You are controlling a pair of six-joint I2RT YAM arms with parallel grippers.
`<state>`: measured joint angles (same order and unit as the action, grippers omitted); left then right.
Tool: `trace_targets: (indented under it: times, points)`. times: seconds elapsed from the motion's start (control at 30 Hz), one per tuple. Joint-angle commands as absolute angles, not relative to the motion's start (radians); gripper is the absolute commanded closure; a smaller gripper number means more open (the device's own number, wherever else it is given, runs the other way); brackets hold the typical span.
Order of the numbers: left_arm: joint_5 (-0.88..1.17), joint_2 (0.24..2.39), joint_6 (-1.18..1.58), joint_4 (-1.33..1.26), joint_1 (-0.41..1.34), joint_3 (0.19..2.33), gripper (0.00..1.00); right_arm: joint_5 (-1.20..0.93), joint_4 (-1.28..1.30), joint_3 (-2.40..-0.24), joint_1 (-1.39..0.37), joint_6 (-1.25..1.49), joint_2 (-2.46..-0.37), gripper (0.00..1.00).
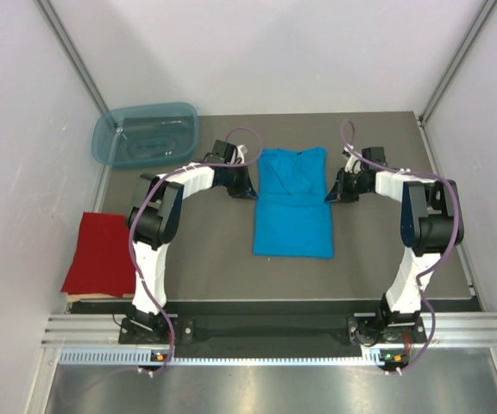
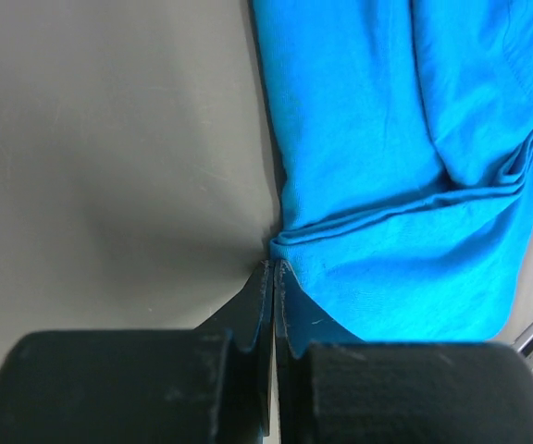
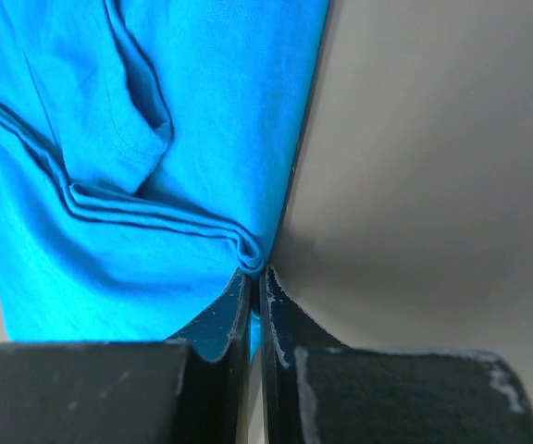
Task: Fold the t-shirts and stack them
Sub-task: Fold the tshirt
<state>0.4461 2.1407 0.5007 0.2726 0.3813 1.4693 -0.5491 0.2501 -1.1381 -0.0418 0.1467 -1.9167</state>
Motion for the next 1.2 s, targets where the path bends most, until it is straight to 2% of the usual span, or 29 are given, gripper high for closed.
trace_targets:
  times: [0.0, 0.13, 0.2, 0.23, 0.27, 0.3, 0.33, 0.37, 0.43, 0.47, 0.57, 0.7, 0.9, 1.17]
  points:
    - [0.376, 2.128, 0.525, 0.23, 0.382, 1.443, 1.0, -0.496, 0.172, -1.095, -0.021, 0.163, -1.89, 1.0]
    - [0.344, 2.117, 0.538, 0.241, 0.38, 1.445, 1.0, -0.48, 0.186, -1.108, -0.021, 0.167, -1.902, 0.99]
    - [0.374, 2.106, 0.541, 0.227, 0.38, 1.448, 1.0, -0.466, 0.186, -1.111, -0.021, 0.184, -1.888, 0.95]
    - [0.393, 2.105, 0.543, 0.227, 0.38, 1.456, 1.0, -0.456, 0.19, -1.111, -0.021, 0.192, -1.879, 0.92]
    - [0.428, 2.102, 0.543, 0.244, 0.38, 1.468, 0.99, -0.434, 0.193, -1.114, -0.021, 0.202, -1.87, 0.82]
    - [0.439, 2.092, 0.542, 0.256, 0.38, 1.495, 0.81, -0.423, 0.201, -1.117, -0.021, 0.228, -1.858, 0.76]
    - [0.442, 2.085, 0.54, 0.277, 0.38, 1.508, 0.77, -0.408, 0.23, -1.123, -0.02, 0.248, -1.833, 0.7]
    - [0.427, 2.076, 0.537, 0.319, 0.38, 1.52, 0.74, -0.37, 0.253, -1.124, -0.021, 0.273, -1.818, 0.57]
    - [0.39, 2.039, 0.523, 0.368, 0.38, 1.54, 0.62, -0.339, 0.322, -1.115, -0.021, 0.345, -1.768, 0.47]
    - [0.373, 2.027, 0.519, 0.391, 0.379, 1.542, 0.6, -0.307, 0.345, -1.089, -0.021, 0.377, -1.749, 0.41]
    - [0.354, 1.977, 0.505, 0.5, 0.382, 1.525, 0.58, -0.258, 0.409, -1.007, -0.025, 0.512, -1.64, 0.38]
    - [0.318, 1.841, 0.531, 0.523, 0.393, 1.326, 0.58, -0.193, 0.506, -0.815, -0.034, 0.726, -1.463, 0.38]
    - [0.37, 1.61, 0.589, 0.425, 0.436, 1.004, 0.57, -0.152, 0.594, -0.641, -0.064, 0.892, -1.196, 0.42]
    - [0.39, 1.463, 0.744, 0.273, 0.546, 0.767, 0.55, -0.118, 0.513, -0.485, -0.199, 1.14, -1.026, 0.44]
